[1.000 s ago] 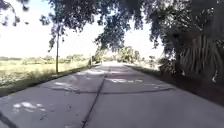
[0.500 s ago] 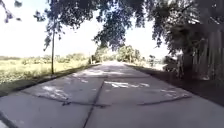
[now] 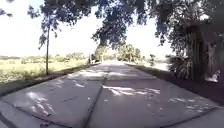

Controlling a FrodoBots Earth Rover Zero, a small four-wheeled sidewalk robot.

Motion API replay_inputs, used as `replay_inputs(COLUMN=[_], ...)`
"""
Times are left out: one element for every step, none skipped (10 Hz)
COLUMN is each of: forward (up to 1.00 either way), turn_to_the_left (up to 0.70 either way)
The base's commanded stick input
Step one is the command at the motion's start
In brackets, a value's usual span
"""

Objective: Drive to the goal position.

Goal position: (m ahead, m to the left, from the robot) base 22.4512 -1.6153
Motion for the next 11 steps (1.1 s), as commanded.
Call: replay_inputs(forward=[0.82,0.85,0.85,0.85,0.85,0.85,0.85,0.85,0.85,0.85,0.85], turn_to_the_left=[0.0,0.0,0.0,0.0,0.0,0.0,0.0,0.0,0.0,0.0,0.0])
